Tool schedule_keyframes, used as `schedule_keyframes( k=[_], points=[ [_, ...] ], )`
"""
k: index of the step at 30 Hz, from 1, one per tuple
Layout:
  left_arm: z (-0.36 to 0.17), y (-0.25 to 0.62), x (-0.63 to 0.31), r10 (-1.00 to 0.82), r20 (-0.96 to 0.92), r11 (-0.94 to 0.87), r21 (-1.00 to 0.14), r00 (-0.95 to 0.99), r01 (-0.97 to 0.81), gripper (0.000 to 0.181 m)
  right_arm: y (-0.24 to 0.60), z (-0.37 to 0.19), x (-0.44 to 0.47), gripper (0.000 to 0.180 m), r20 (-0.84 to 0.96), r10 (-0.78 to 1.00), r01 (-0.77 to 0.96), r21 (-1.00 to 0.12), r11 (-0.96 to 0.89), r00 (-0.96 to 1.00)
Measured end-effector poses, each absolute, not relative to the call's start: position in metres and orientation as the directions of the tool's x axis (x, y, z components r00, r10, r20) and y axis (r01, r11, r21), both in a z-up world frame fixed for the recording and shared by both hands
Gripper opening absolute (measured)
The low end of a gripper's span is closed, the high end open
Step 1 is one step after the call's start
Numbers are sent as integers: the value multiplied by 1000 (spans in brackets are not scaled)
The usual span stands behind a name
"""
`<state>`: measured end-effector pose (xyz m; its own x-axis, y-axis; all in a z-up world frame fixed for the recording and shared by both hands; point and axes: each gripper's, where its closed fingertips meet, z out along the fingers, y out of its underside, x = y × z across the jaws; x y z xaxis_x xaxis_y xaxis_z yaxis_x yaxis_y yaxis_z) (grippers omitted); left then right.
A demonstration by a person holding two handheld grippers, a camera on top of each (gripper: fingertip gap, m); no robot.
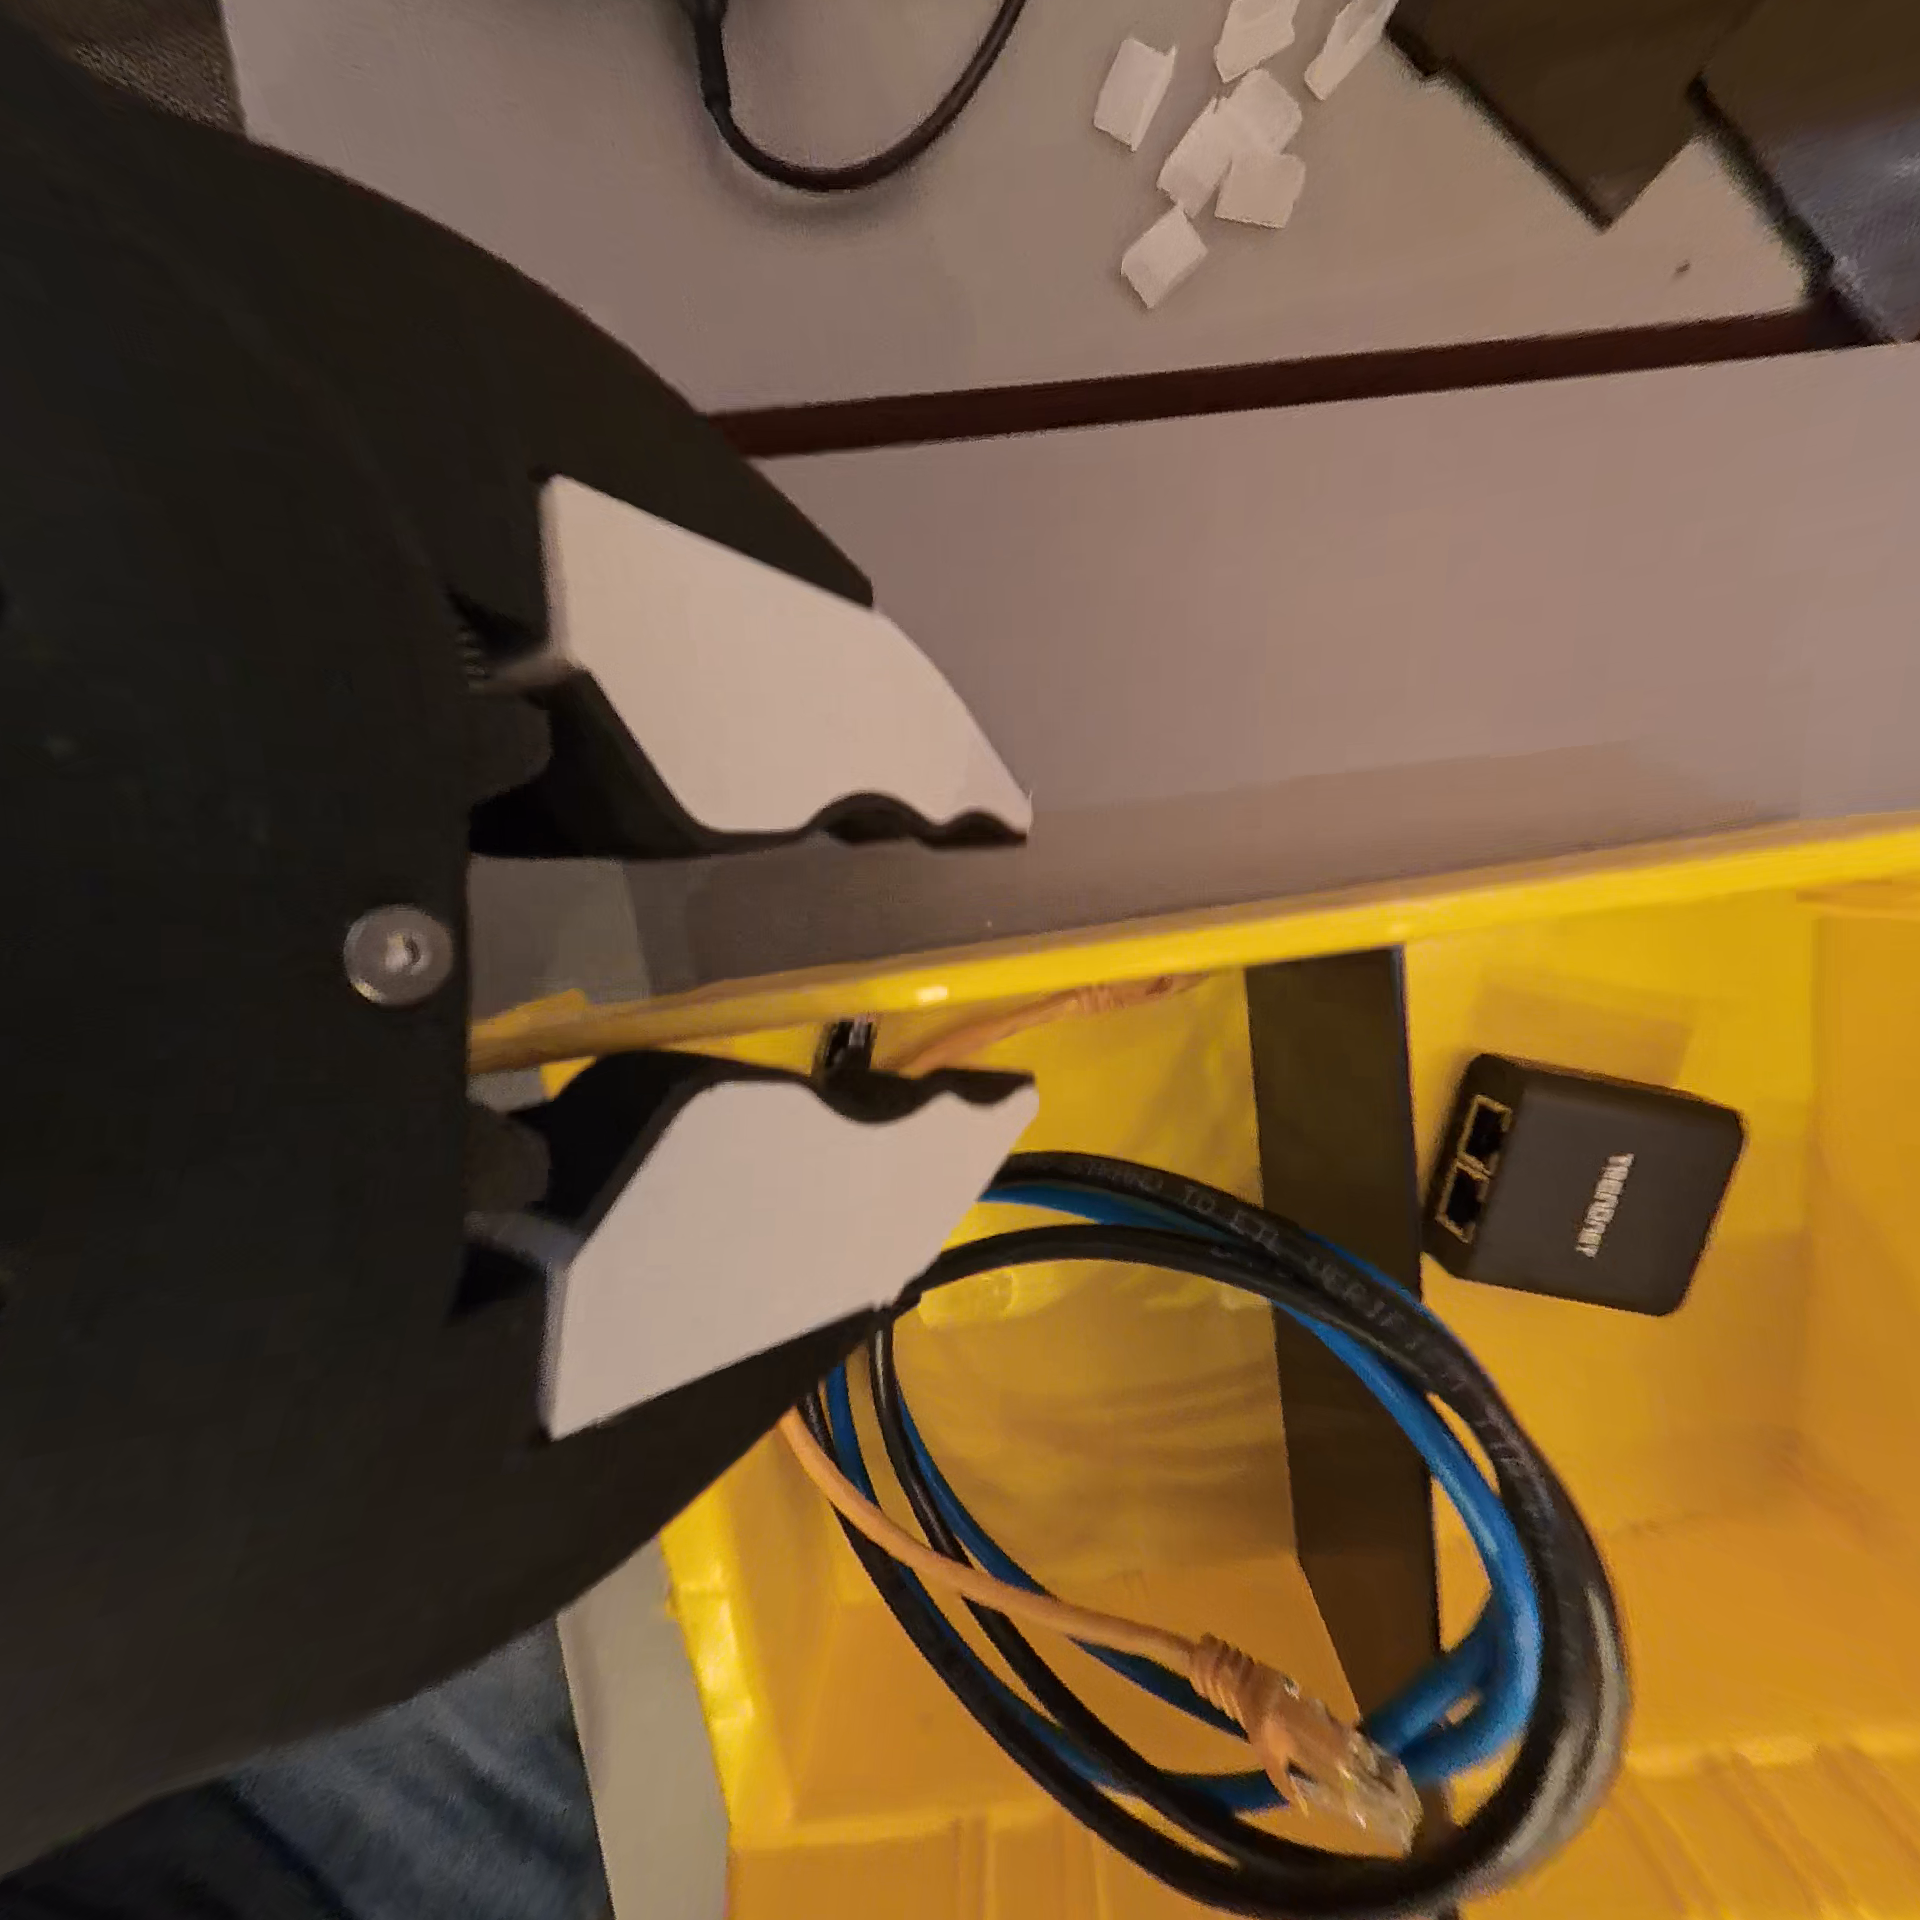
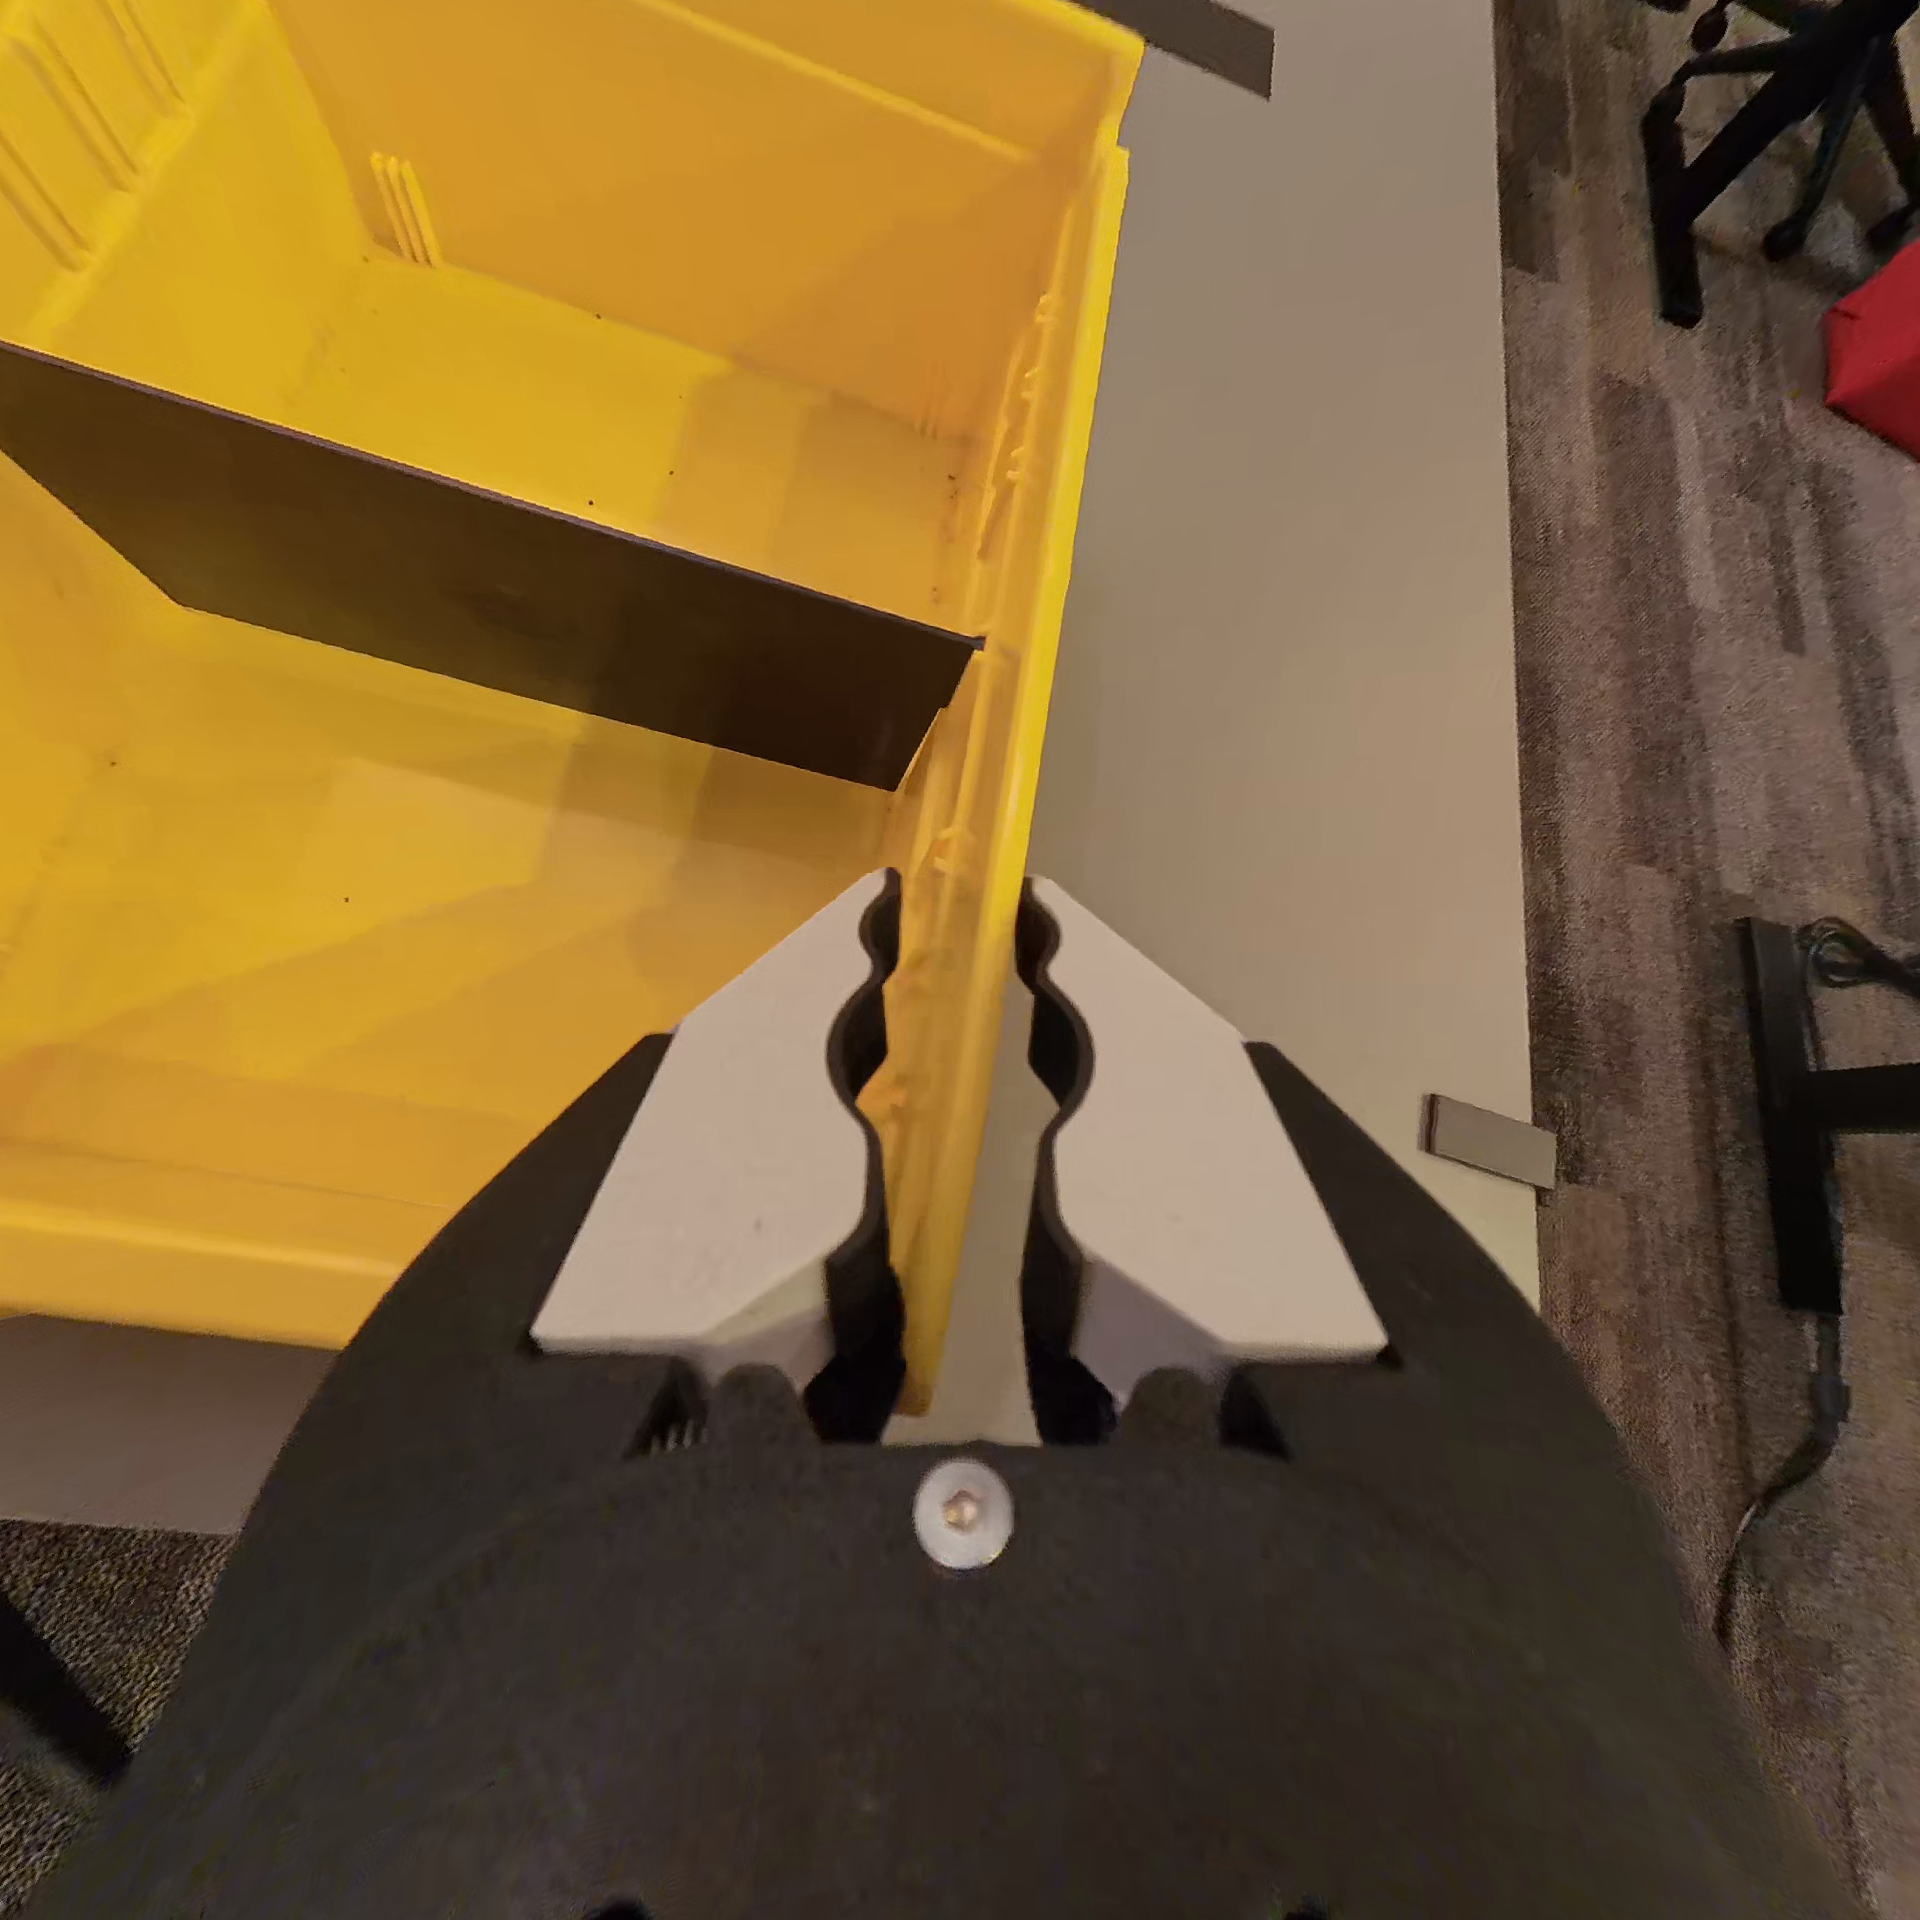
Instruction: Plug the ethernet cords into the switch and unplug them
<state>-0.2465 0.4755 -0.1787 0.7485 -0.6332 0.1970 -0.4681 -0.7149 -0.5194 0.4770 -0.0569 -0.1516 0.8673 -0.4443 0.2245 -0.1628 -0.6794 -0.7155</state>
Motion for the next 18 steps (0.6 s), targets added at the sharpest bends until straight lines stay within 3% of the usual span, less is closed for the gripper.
schedule_keyframes(
  k=[5,8,13,18],
  points=[
    [-110,489,-238,-683,68,-564,-681,727,-466,61,-62,-129,482,35,349,-476,-101,-713,-694,808],
    [-78,491,-198,-773,-6,-453,-694,634,-559,63,-55,-104,478,34,428,-483,-21,-731,-682,764],
    [-102,506,-136,-873,-24,-428,-442,487,-788,68,-27,-66,447,31,462,-452,101,-776,-623,763],
    [-153,530,-114,-894,15,-443,-171,447,-880,71,4,-47,407,29,478,-369,207,-790,-577,798]
  ],
)
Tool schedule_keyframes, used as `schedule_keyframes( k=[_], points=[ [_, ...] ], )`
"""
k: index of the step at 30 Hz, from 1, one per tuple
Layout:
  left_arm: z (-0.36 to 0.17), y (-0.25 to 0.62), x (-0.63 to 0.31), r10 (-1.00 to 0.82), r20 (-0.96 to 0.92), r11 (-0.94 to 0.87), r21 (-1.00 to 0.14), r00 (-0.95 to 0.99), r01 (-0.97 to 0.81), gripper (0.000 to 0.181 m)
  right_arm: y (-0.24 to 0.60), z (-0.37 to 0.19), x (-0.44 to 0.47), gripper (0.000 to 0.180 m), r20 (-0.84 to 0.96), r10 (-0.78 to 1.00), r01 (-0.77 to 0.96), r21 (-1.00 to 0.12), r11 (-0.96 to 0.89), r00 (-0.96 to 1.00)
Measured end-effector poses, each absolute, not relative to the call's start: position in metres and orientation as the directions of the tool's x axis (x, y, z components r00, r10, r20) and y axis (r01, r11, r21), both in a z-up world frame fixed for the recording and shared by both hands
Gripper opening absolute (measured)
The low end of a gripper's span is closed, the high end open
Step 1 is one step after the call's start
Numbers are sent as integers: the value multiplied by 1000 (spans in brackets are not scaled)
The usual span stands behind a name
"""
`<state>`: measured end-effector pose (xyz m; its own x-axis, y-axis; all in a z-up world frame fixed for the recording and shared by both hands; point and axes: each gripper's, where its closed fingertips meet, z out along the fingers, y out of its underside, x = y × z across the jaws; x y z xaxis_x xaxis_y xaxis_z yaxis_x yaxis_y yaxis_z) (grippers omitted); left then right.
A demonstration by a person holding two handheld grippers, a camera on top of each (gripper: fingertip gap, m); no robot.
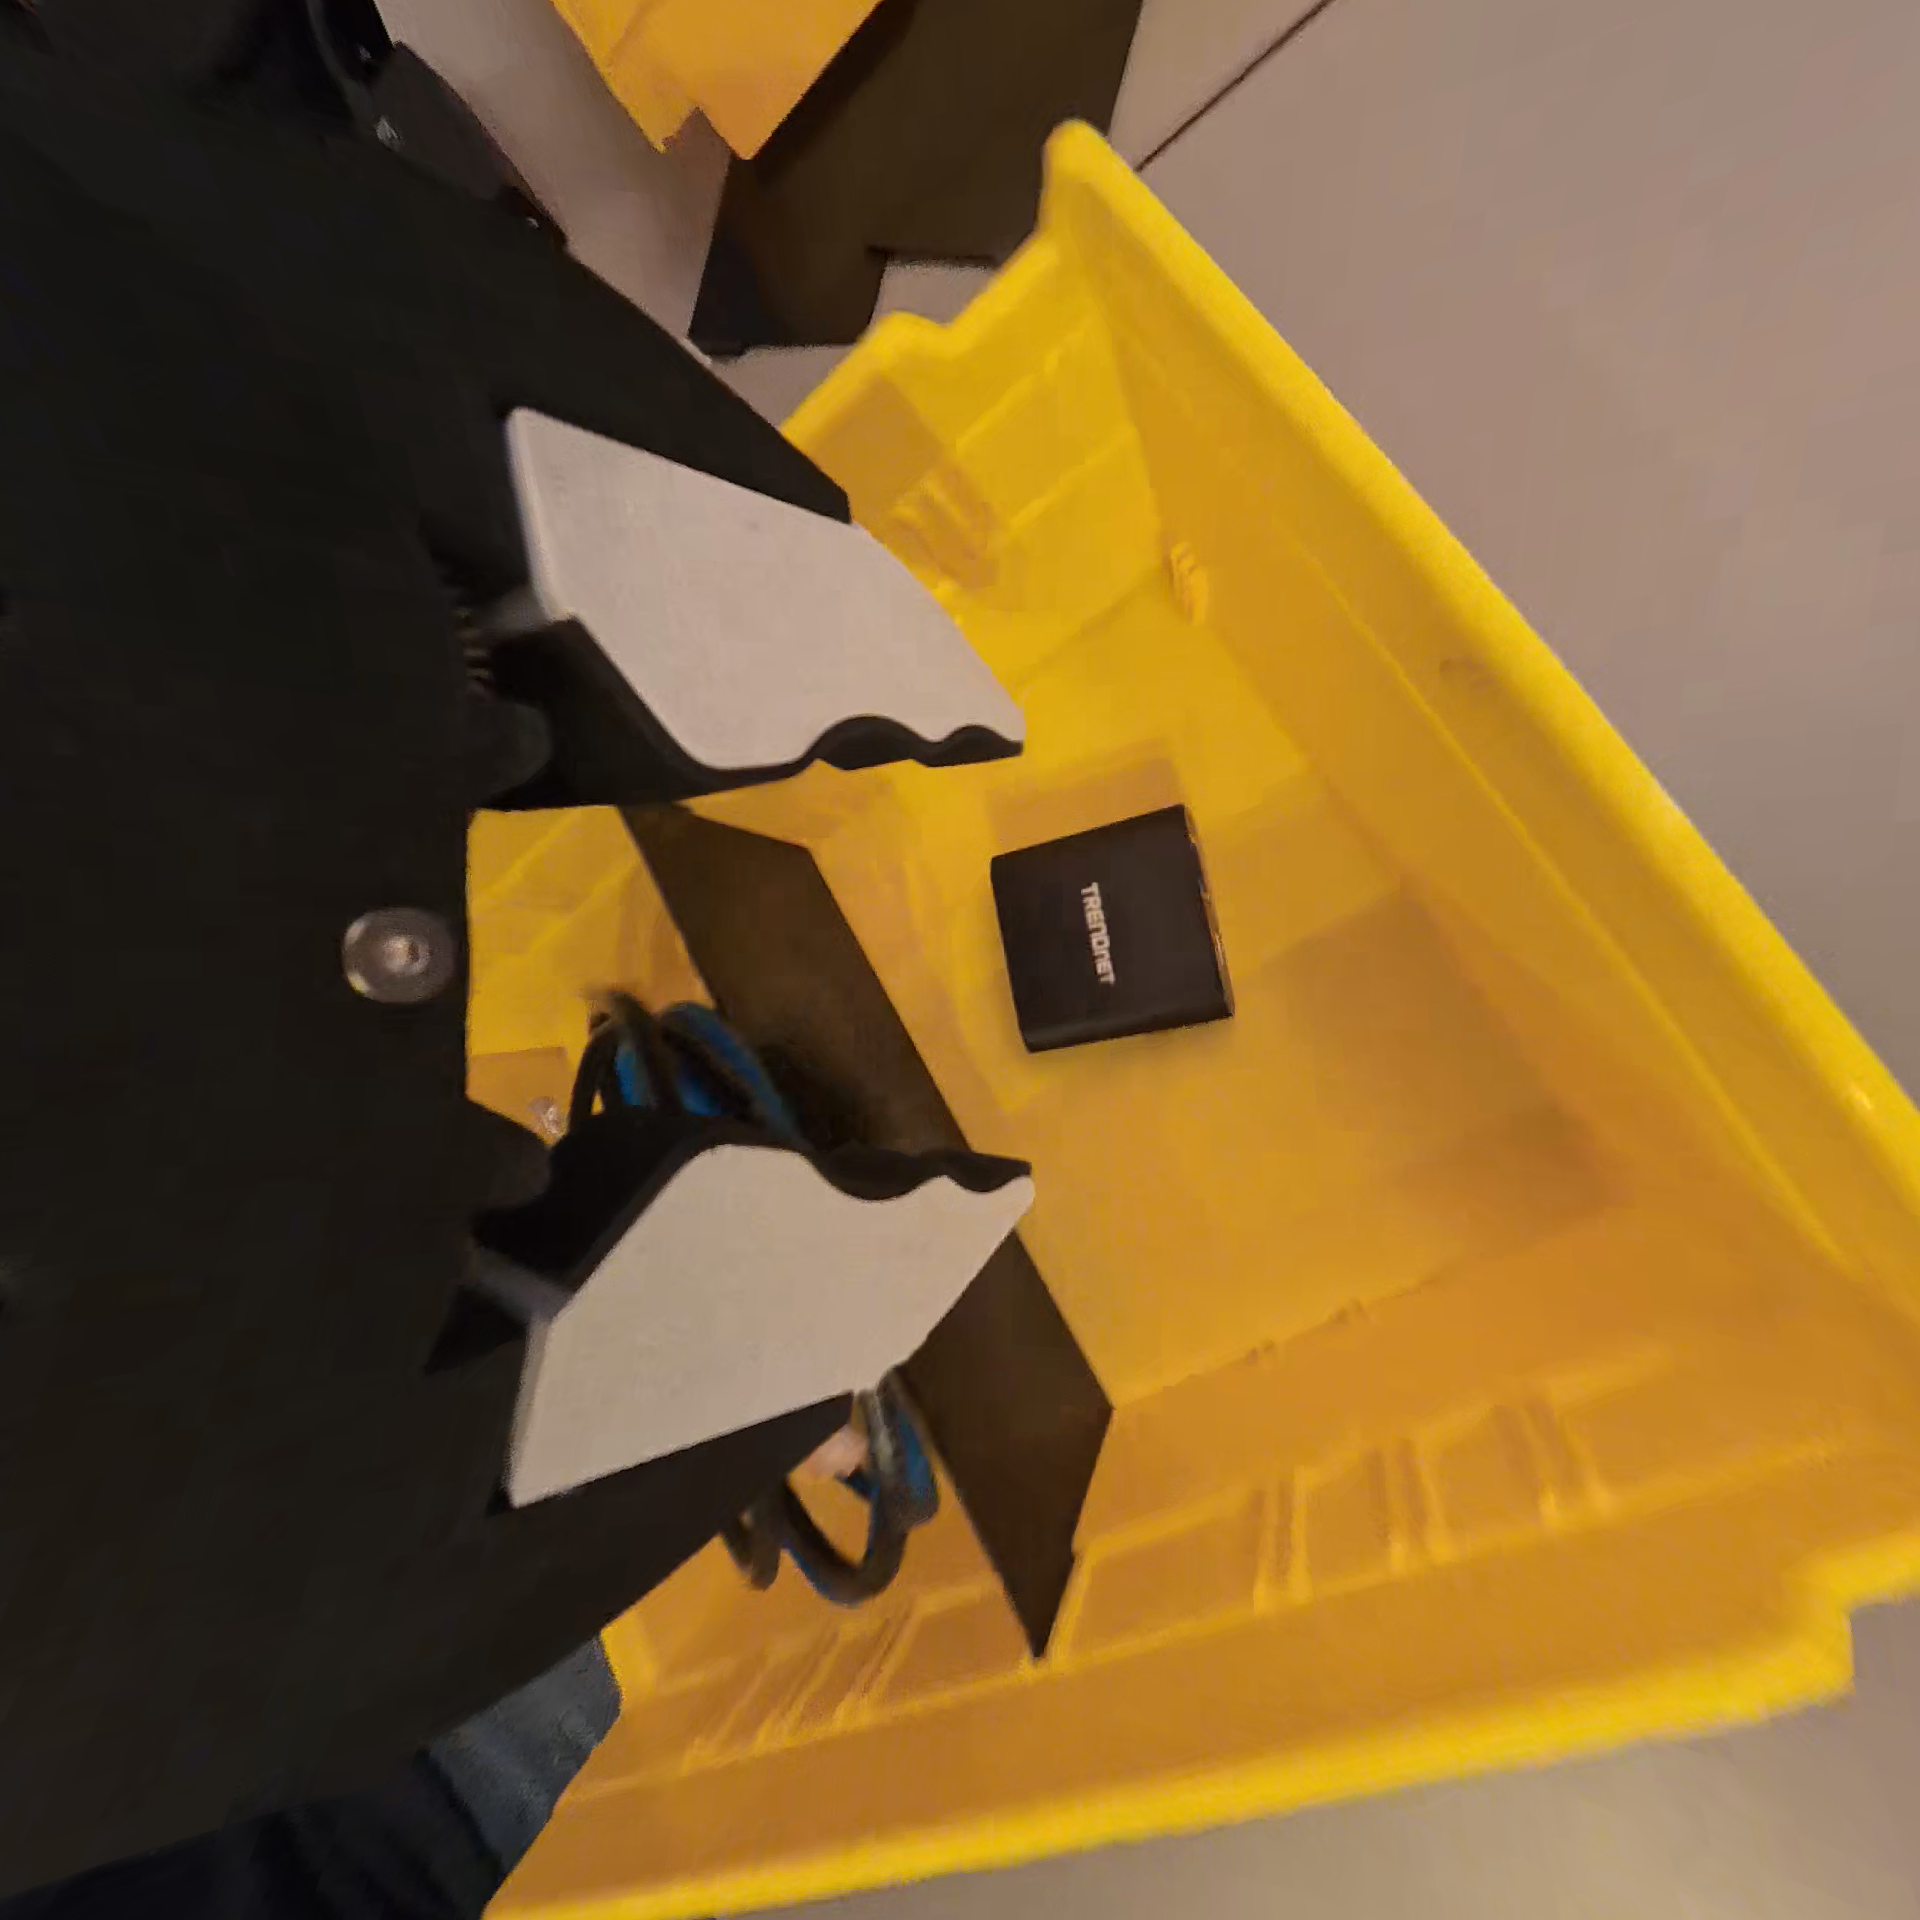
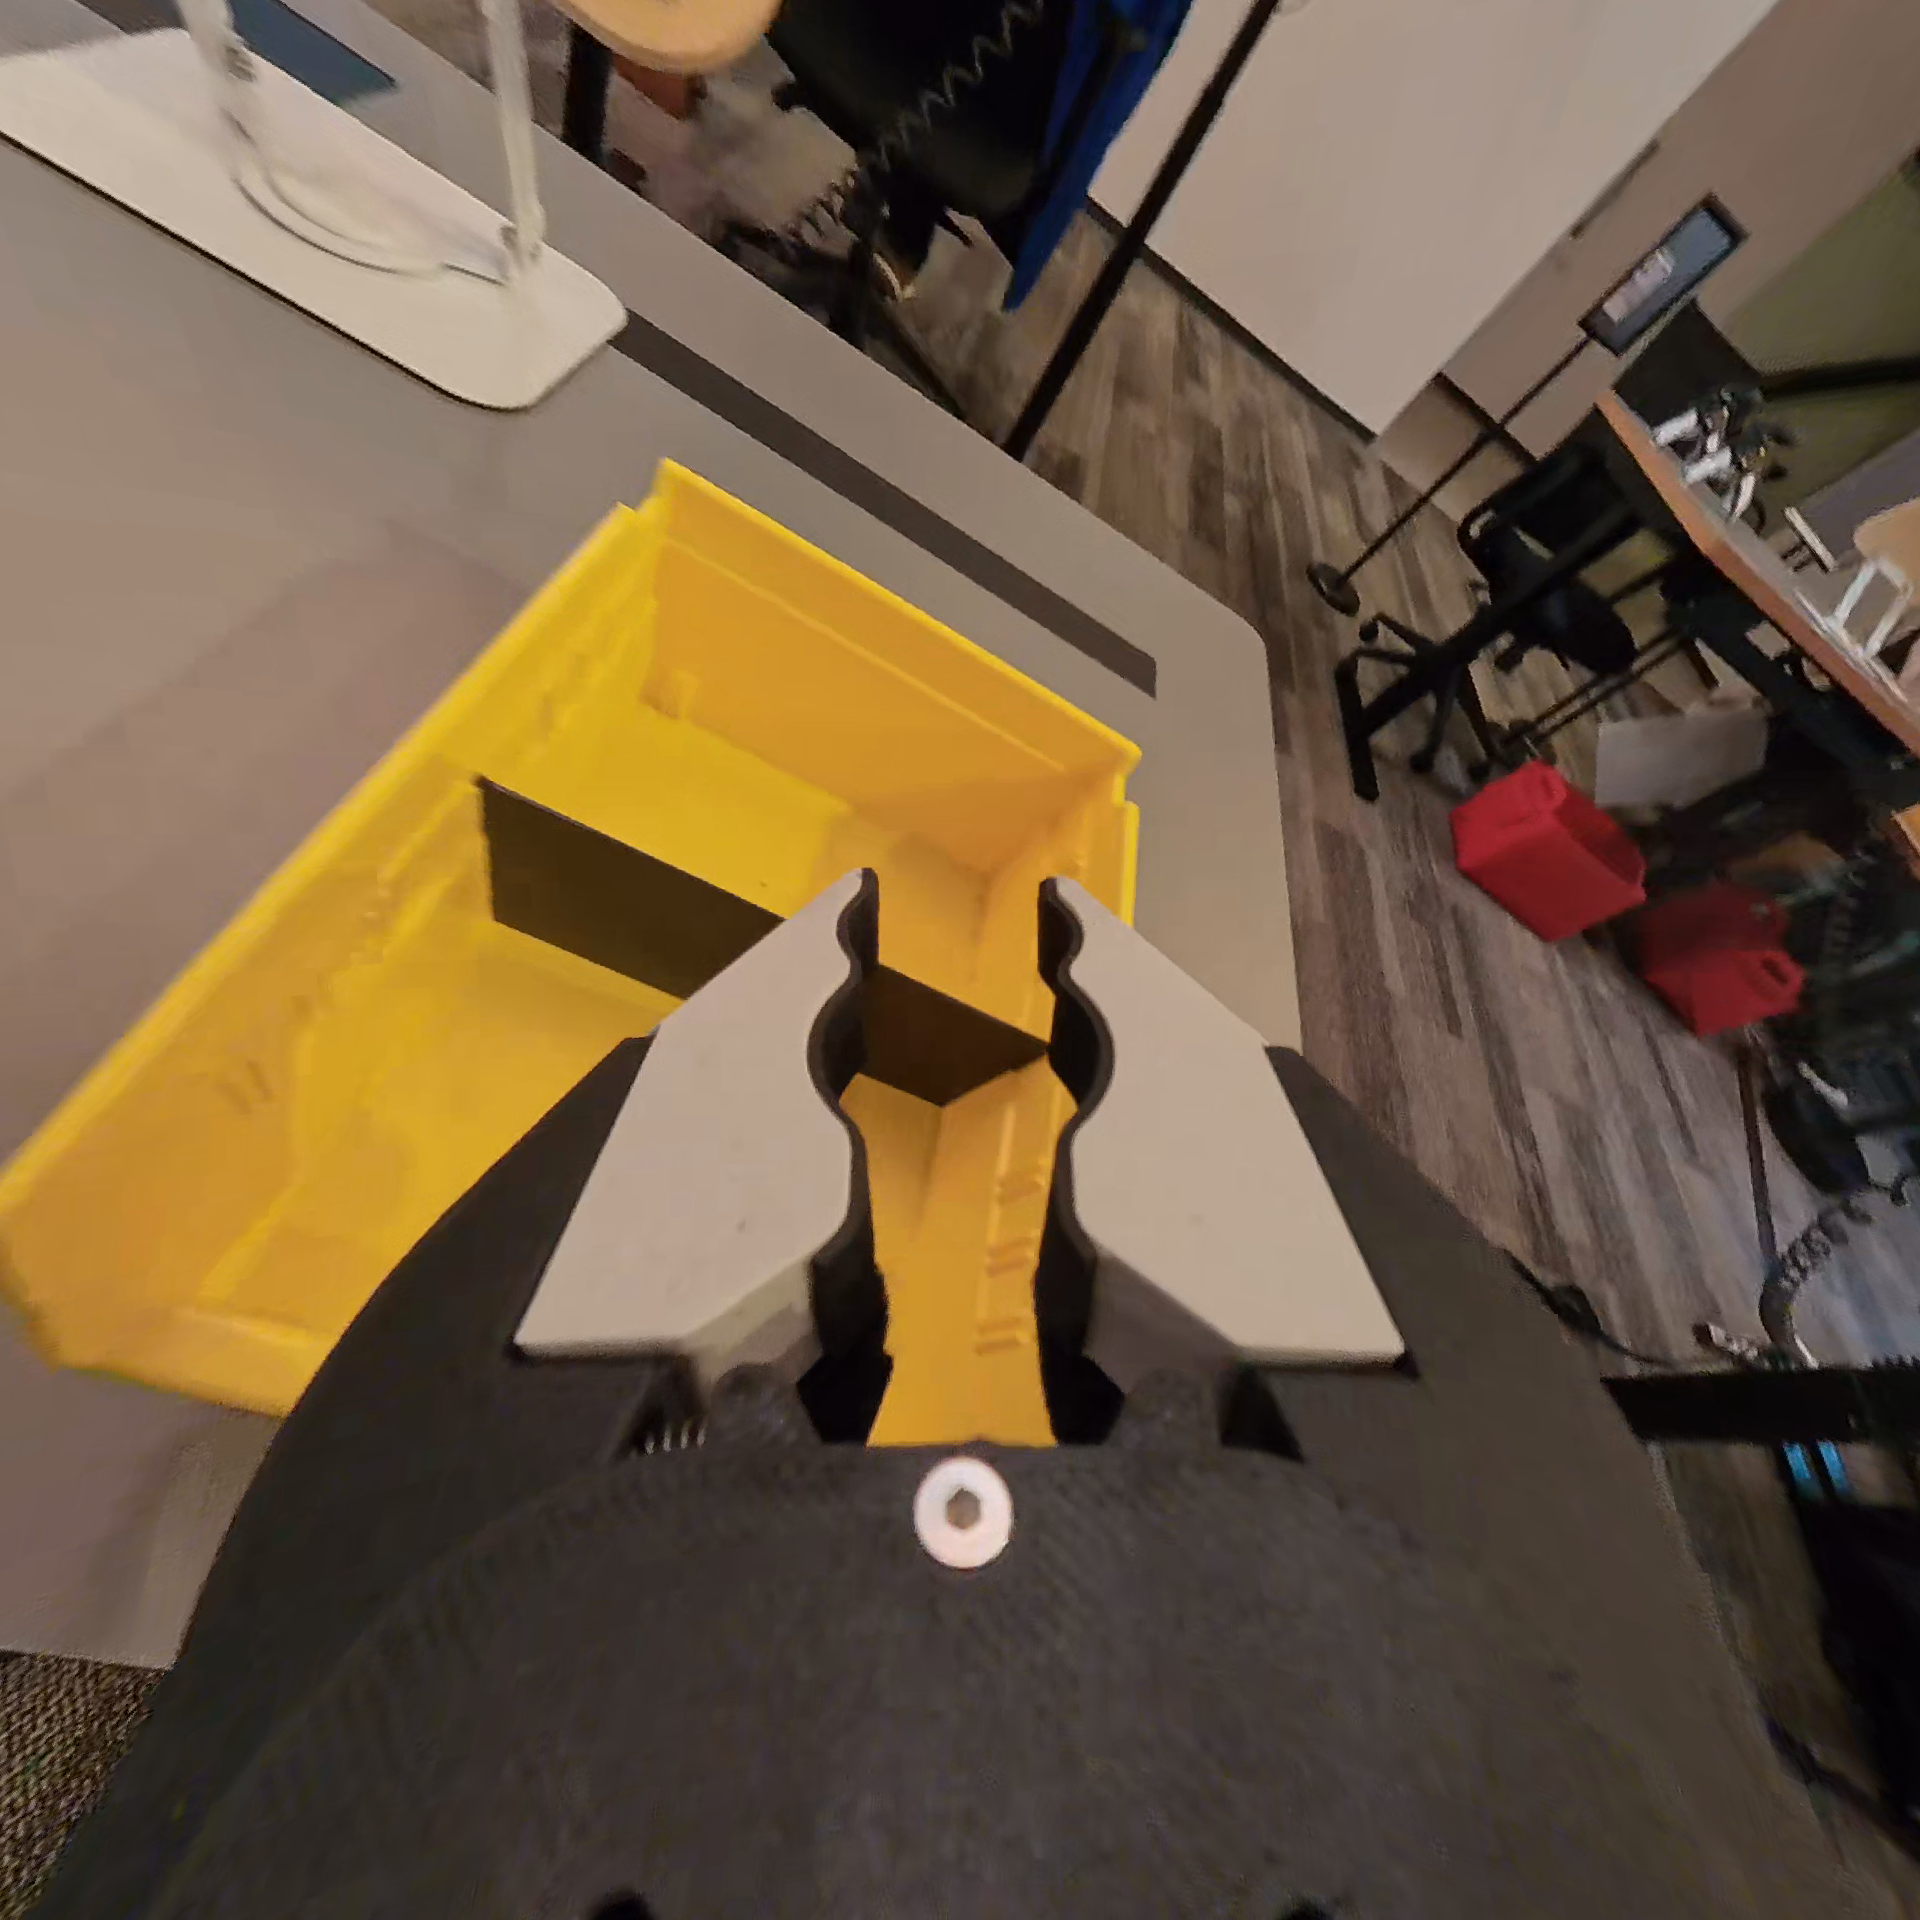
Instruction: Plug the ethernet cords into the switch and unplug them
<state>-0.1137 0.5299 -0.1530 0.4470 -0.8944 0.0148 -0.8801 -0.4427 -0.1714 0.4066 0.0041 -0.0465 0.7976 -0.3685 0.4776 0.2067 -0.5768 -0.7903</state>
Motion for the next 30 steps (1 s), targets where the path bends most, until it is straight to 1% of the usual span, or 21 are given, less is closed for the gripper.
schedule_keyframes(
  k=[2,4,7,9,10,12,13,16,18,22,24,25,27,29,30],
  points=[
    [-171,535,-114,-888,22,-459,-70,459,-885,74,14,-44,393,28,490,-329,244,-785,-569,808],
    [-184,538,-110,-889,29,-458,-23,458,-888,75,23,-42,383,28,499,-302,271,-782,-562,812],
    [-203,538,-114,-897,8,-439,92,442,-894,76,35,-41,373,28,493,-273,290,-788,-544,826],
    [-217,531,-114,-891,58,-440,136,450,-888,79,41,-41,368,27,484,-259,296,-794,-531,836],
    [-223,530,-114,-890,67,-437,149,450,-887,76,43,-41,366,27,482,-253,299,-796,-527,839],
    [-231,534,-121,-898,24,-428,178,439,-886,64,48,-42,362,27,482,-240,307,-796,-521,843],
    [-230,537,-117,-898,15,-433,146,440,-889,63,51,-43,359,27,483,-230,313,-796,-519,845],
    [-229,535,-116,-908,21,-414,114,419,-903,62,58,-44,351,26,484,-202,330,-794,-510,851],
    [-223,535,-114,-917,10,-397,67,398,-915,62,65,-44,342,26,477,-178,341,-799,-495,861],
    [-183,531,-99,-940,-33,-336,-93,340,-937,62,86,-38,314,27,455,-103,370,-818,-440,885],
    [-153,523,-85,-963,-81,-237,-184,255,-954,62,102,-34,291,30,422,-34,376,-839,-392,906],
    [-138,517,-78,-966,-104,-212,-216,238,-953,62,111,-31,279,31,405,-1,376,-851,-367,914],
    [-108,501,-60,-973,-175,-98,-276,150,-956,62,130,-26,253,32,366,79,371,-871,-322,927],
    [-81,480,-40,-967,-241,-6,-315,86,-949,62,149,-21,227,34,336,159,369,-885,-284,928],
    [-70,466,-29,-960,-278,68,-322,25,-944,61,158,-19,213,35,329,205,376,-889,-262,922]
  ],
)
